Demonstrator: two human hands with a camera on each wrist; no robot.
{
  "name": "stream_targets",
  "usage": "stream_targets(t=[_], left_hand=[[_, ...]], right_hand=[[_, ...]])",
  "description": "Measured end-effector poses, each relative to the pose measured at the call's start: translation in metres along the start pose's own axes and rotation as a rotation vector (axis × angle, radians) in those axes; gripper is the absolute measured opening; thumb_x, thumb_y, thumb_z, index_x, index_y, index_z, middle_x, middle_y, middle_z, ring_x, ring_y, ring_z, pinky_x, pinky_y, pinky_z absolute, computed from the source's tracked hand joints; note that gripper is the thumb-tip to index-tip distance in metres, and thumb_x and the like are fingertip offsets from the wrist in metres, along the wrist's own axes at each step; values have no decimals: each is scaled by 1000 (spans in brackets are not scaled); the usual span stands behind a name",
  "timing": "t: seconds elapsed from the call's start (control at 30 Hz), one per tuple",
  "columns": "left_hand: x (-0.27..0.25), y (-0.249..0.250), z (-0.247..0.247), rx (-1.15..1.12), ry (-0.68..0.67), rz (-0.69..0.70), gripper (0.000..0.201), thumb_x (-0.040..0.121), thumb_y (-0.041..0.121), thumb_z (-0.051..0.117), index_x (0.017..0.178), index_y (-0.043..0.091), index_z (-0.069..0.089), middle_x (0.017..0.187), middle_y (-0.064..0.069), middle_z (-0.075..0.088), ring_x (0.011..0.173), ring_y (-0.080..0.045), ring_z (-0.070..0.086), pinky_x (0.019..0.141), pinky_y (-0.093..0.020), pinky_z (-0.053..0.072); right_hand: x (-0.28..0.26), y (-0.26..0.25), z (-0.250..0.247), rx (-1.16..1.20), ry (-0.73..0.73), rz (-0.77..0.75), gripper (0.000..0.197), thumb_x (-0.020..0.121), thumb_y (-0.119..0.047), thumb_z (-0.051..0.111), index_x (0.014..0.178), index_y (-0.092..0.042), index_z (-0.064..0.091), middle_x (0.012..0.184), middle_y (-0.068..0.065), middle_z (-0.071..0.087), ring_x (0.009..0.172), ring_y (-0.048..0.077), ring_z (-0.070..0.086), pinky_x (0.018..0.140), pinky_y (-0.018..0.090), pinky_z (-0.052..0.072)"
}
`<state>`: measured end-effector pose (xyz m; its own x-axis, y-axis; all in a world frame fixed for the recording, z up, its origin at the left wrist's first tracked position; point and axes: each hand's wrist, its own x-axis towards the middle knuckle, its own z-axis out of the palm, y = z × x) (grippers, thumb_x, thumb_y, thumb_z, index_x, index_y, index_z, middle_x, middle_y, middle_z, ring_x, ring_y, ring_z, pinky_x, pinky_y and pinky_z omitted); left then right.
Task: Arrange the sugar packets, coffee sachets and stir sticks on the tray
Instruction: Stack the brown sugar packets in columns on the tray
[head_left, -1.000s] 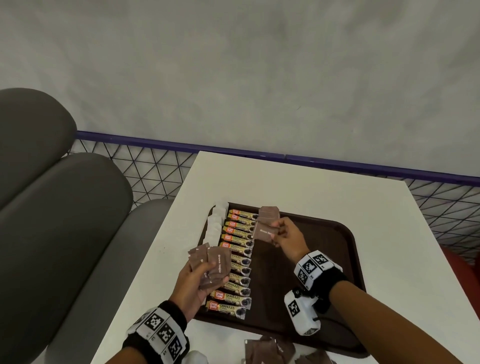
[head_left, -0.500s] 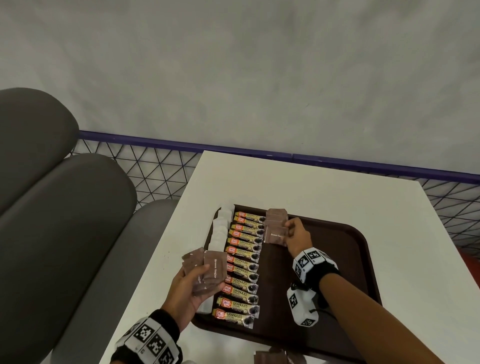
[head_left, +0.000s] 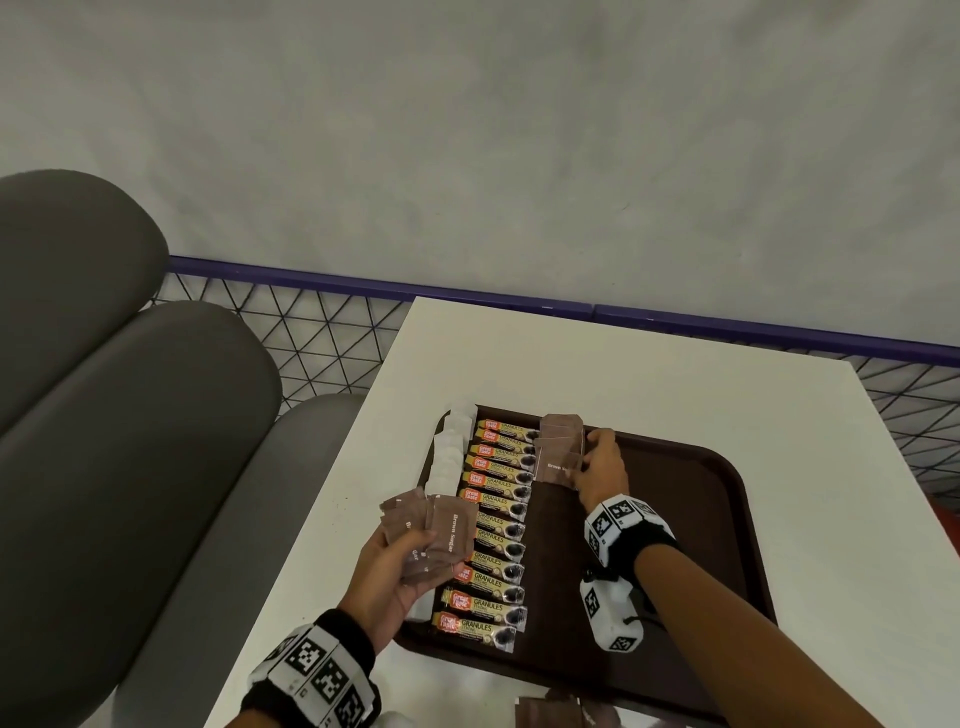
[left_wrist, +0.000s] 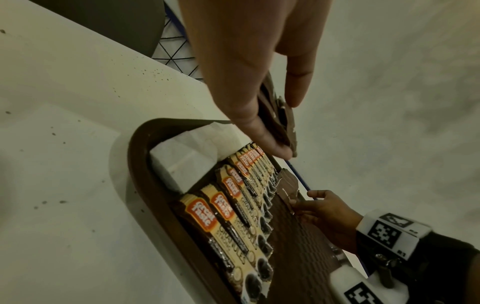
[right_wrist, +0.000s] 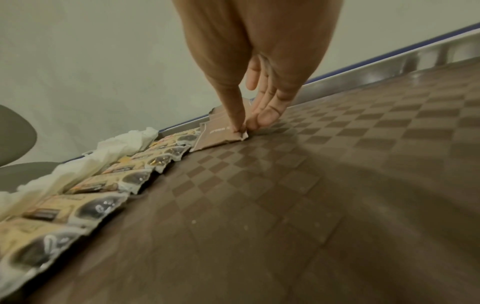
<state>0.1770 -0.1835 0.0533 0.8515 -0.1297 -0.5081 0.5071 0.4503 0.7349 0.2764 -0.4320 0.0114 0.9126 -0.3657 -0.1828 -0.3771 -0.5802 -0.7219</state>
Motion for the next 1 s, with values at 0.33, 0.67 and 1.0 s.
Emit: stream_targets(t=[0.33,0.67,1.0], left_hand=[[-1,-2,10,52,3,56,41,85,-4,57,124,8,54,112,-17,67,89,-26,70,62,-27,57],[-3,-4,21,114,35,129,41,85,-1,59,124,10,54,113,-15,67,97,-26,68,78,-34,55],[-9,-10,24,12,37,94,30,89,-2,52,113,14,61,111,-17,68,99,-33,66,85,-43,54]], right_hand=[[-27,-8,3,116,-92,-253,23,85,-20,62,102,-17,46,111,6,49,102,19,52,91,36,48],[-74,-23,5,132,-493,-391,34,90,-43,49,73,-14,49,72,0,47,67,12,42,68,26,36],[-80,-31,6,423,-608,-257,21,83,-6,65,77,-16,47,81,1,59,73,11,59,63,21,50]])
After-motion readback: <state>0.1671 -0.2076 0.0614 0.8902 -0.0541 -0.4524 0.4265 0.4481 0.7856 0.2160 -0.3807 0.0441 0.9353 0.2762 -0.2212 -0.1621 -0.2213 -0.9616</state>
